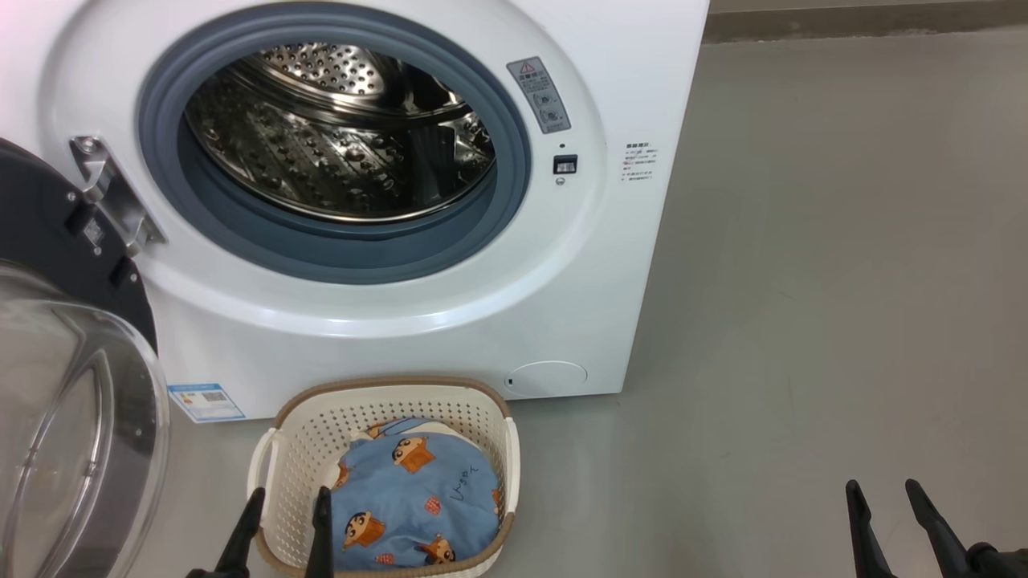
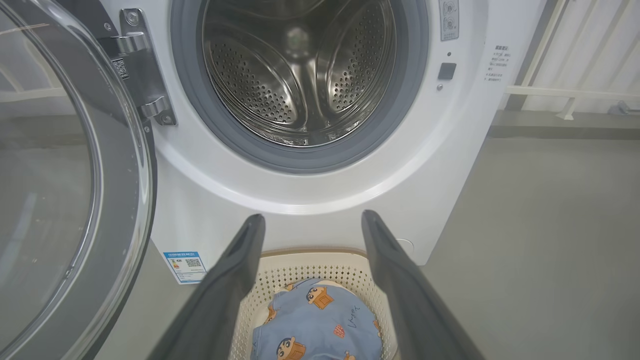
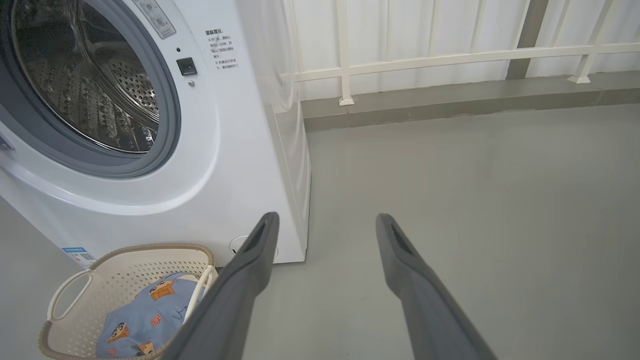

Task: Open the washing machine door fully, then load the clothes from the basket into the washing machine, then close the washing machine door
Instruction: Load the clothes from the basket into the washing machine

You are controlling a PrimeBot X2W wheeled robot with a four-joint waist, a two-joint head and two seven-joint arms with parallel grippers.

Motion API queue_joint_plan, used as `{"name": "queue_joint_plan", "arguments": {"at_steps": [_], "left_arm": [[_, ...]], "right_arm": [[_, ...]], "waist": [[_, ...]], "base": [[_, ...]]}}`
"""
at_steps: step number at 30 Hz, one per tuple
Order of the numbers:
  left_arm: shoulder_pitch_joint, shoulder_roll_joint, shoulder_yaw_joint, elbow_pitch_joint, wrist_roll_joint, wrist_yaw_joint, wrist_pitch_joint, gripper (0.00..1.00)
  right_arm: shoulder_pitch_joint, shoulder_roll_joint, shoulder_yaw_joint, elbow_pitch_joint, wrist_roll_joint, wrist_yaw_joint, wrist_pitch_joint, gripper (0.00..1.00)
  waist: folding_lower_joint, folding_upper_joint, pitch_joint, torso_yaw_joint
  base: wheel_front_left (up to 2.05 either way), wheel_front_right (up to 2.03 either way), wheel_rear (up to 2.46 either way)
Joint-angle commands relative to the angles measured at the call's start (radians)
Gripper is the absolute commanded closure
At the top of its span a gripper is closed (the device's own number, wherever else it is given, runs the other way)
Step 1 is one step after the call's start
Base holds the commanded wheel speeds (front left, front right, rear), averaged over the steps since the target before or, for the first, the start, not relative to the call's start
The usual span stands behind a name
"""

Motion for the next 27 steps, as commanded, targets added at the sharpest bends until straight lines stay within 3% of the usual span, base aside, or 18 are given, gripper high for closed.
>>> {"name": "queue_joint_plan", "arguments": {"at_steps": [1, 12, 27], "left_arm": [[-0.038, 0.010, 0.030, -0.028, 0.000, 0.002, -0.006, 0.00], [-0.066, 0.010, 0.030, 0.038, -0.002, -0.005, -0.006, 0.00], [-0.303, 0.013, 0.056, 0.285, 0.026, 0.032, -0.006, 0.00]], "right_arm": [[-0.025, -0.019, 0.025, -0.020, 0.003, 0.002, -0.012, 0.00], [-0.049, -0.011, 0.043, -0.011, 0.020, 0.002, -0.012, 0.00], [-0.179, 0.001, 0.101, 0.015, 0.083, 0.002, -0.012, 0.00]], "waist": [[0.0000, 0.0000, 0.002, -0.005], [0.0000, 0.0000, 0.059, -0.060], [0.0000, 0.0000, 0.308, -0.219]], "base": [[0.00, 0.00, 0.00], [0.00, 0.00, 0.00], [0.00, 0.00, 0.00]]}}
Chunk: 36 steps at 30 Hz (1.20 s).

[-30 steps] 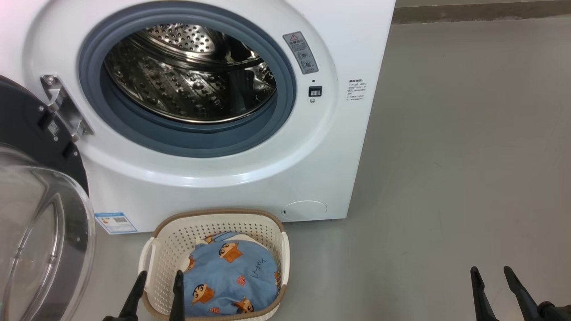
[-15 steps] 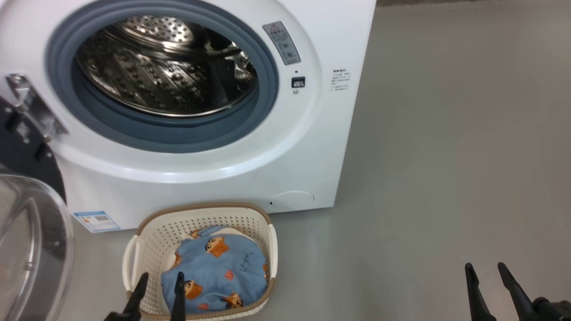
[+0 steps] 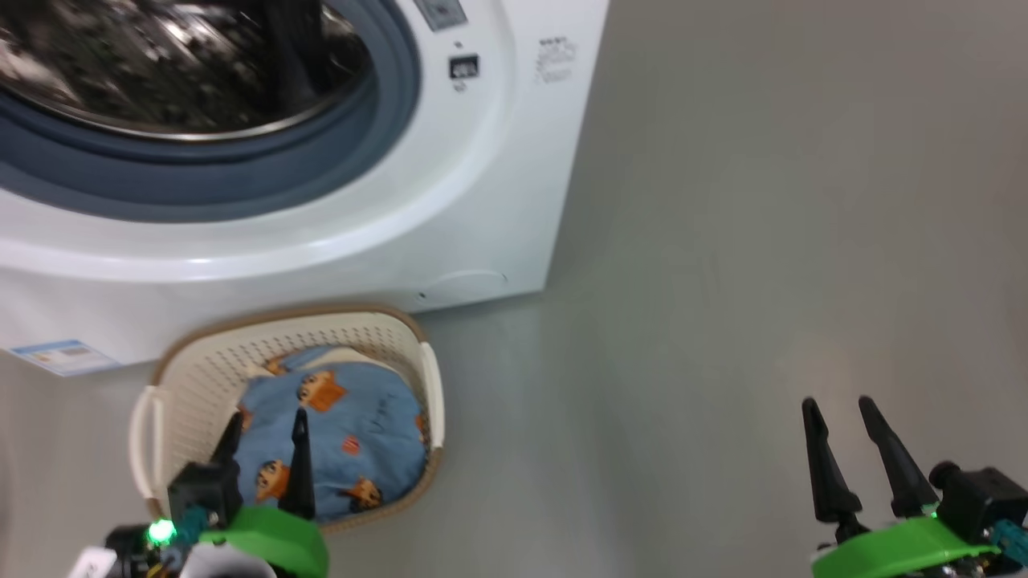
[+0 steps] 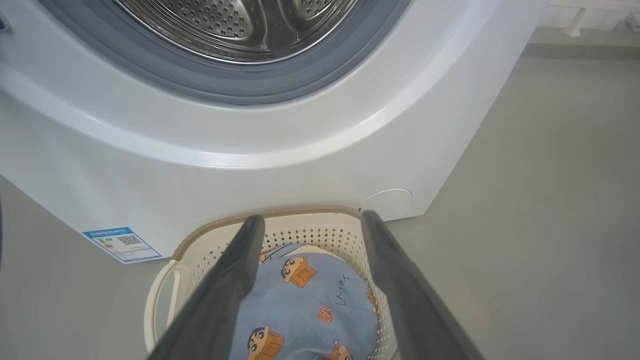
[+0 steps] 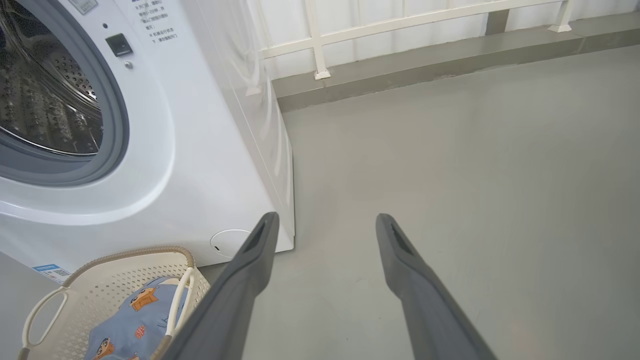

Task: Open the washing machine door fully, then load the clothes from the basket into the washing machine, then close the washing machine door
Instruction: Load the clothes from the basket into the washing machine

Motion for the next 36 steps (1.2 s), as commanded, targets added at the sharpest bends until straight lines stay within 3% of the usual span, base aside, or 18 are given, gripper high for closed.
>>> {"name": "queue_joint_plan", "arguments": {"at_steps": [1, 15, 22, 36], "left_arm": [[-0.057, 0.016, 0.040, 0.021, -0.003, 0.008, -0.006, 0.00], [-0.286, 0.106, 0.108, 0.292, -0.035, 0.012, 0.008, 0.00], [-0.375, 0.124, 0.138, 0.416, -0.077, 0.018, 0.080, 0.00], [-0.541, 0.221, 0.159, 0.598, -0.102, 0.064, 0.260, 0.00]], "right_arm": [[-0.041, -0.006, 0.033, -0.015, 0.014, 0.002, -0.012, 0.00], [-0.146, 0.009, 0.076, 0.018, 0.066, 0.002, -0.012, 0.00], [-0.182, 0.011, 0.091, 0.020, 0.080, 0.002, -0.012, 0.00], [-0.252, 0.018, 0.132, 0.026, 0.115, 0.002, -0.012, 0.00]], "waist": [[0.0000, 0.0000, 0.119, -0.096], [0.0000, 0.0000, 0.283, -0.204], [0.0000, 0.0000, 0.351, -0.224], [0.0000, 0.0000, 0.485, -0.278]], "base": [[0.00, 0.00, 0.00], [0.00, 0.00, 0.00], [0.00, 0.00, 0.00], [0.00, 0.00, 0.00]]}}
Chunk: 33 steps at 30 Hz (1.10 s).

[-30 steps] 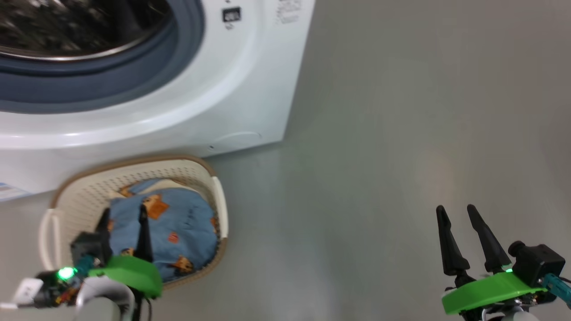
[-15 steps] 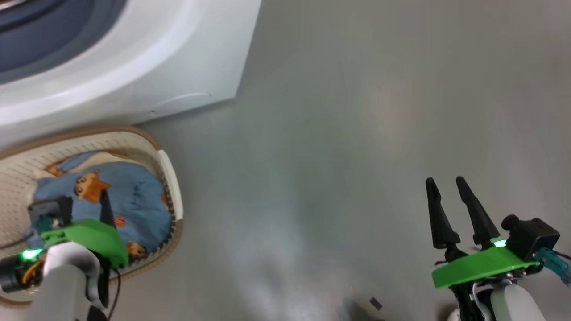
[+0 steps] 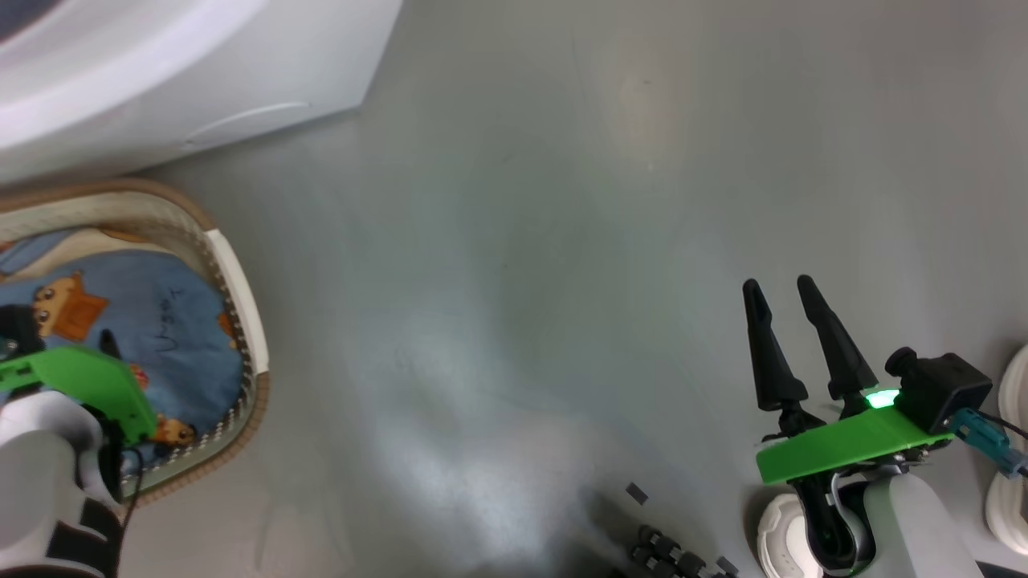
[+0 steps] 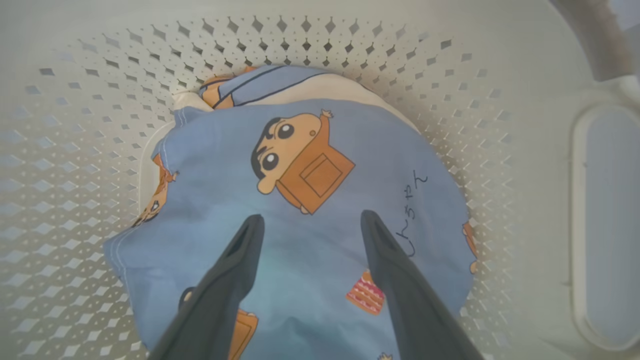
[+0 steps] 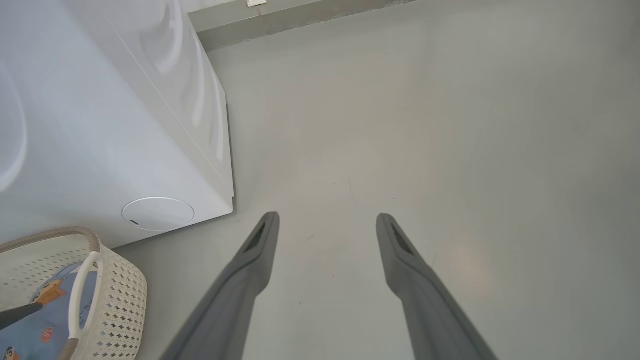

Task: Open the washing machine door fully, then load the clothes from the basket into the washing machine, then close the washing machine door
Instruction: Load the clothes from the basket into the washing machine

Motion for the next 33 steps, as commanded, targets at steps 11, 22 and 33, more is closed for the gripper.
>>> {"name": "queue_joint_plan", "arguments": {"at_steps": [11, 22, 33], "left_arm": [[-0.081, 0.078, 0.029, 0.037, -0.021, 0.045, 0.088, 0.00], [-0.145, 0.117, 0.007, 0.046, -0.007, 0.076, 0.095, 0.00], [-0.146, 0.100, -0.023, 0.088, 0.001, 0.076, 0.027, 1.00]], "right_arm": [[-0.030, -0.003, 0.062, -0.014, 0.037, 0.002, -0.012, 0.00], [-0.062, -0.003, 0.080, -0.009, 0.059, 0.002, -0.012, 0.00], [-0.071, -0.014, 0.066, -0.005, 0.063, 0.002, -0.012, 0.00]], "waist": [[0.0000, 0.0000, 0.116, -0.050], [0.0000, 0.0000, 0.188, -0.075], [0.0000, 0.0000, 0.182, -0.051]], "base": [[0.00, 0.00, 0.00], [0.00, 0.00, 0.00], [0.00, 0.00, 0.00]]}}
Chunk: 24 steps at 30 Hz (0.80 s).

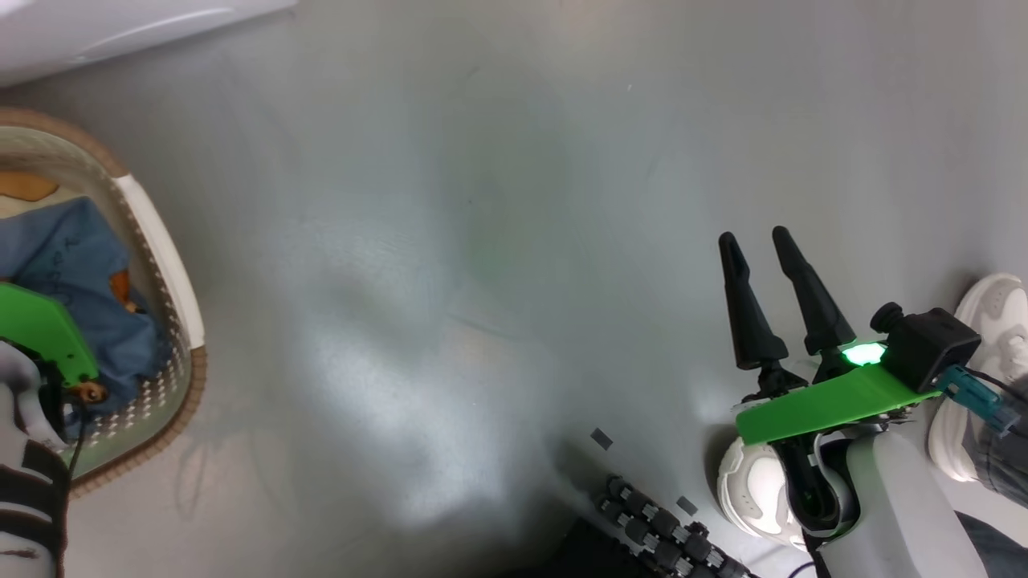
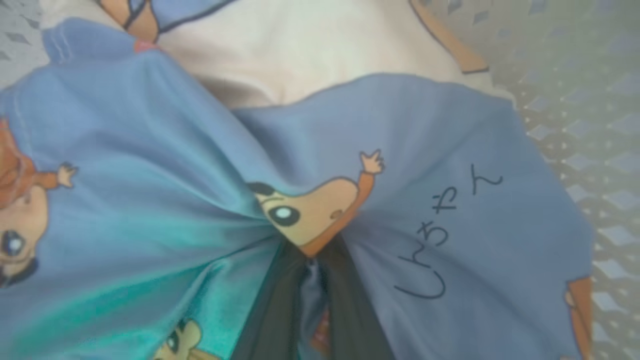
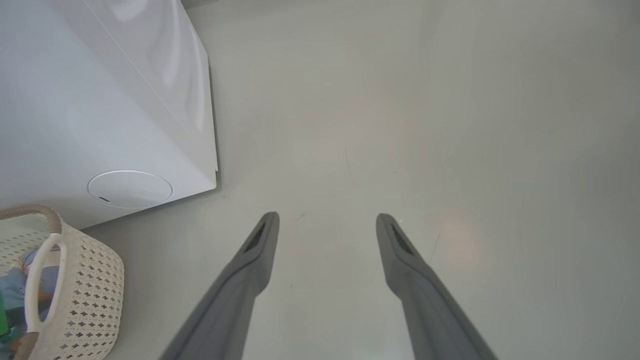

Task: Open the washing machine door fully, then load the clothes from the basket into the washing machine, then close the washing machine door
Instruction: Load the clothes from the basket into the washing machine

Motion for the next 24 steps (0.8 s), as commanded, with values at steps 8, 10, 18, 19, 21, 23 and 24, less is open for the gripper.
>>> {"name": "queue_joint_plan", "arguments": {"at_steps": [8, 10, 18, 19, 21, 23, 24], "left_arm": [[0.034, -0.015, -0.011, 0.011, 0.014, -0.006, -0.099, 1.00], [0.040, -0.029, -0.019, 0.013, 0.015, -0.009, -0.126, 1.00], [0.097, -0.110, -0.055, 0.003, 0.021, -0.012, -0.251, 1.00], [0.110, -0.119, -0.064, -0.002, 0.026, -0.013, -0.262, 1.00], [0.137, -0.145, -0.067, -0.015, 0.020, -0.019, -0.279, 1.00], [0.168, -0.168, -0.070, -0.033, 0.017, -0.022, -0.289, 1.00], [0.183, -0.178, -0.070, -0.045, 0.012, -0.025, -0.292, 1.00]], "right_arm": [[0.033, -0.039, -0.009, -0.021, -0.005, 0.002, -0.012, 0.00], [0.038, -0.043, -0.016, -0.025, -0.009, 0.002, -0.012, 0.00], [0.083, -0.066, -0.050, -0.041, -0.040, 0.002, -0.012, 0.00], [0.091, -0.069, -0.055, -0.044, -0.044, 0.002, -0.012, 0.00], [0.107, -0.076, -0.067, -0.049, -0.054, 0.002, -0.012, 0.00], [0.125, -0.082, -0.077, -0.055, -0.062, 0.002, -0.012, 0.00], [0.134, -0.085, -0.082, -0.058, -0.067, 0.002, -0.012, 0.00]], "waist": [[0.0000, 0.0000, -0.069, 0.062], [0.0000, 0.0000, -0.091, 0.078], [0.0000, 0.0000, -0.204, 0.163], [0.0000, 0.0000, -0.222, 0.174], [0.0000, 0.0000, -0.258, 0.197], [0.0000, 0.0000, -0.296, 0.221], [0.0000, 0.0000, -0.315, 0.232]], "base": [[0.00, 0.00, 0.00], [0.00, 0.00, 0.00], [0.00, 0.00, 0.00], [0.00, 0.00, 0.00], [0.00, 0.00, 0.00], [0.00, 0.00, 0.00], [0.00, 0.00, 0.00]]}}
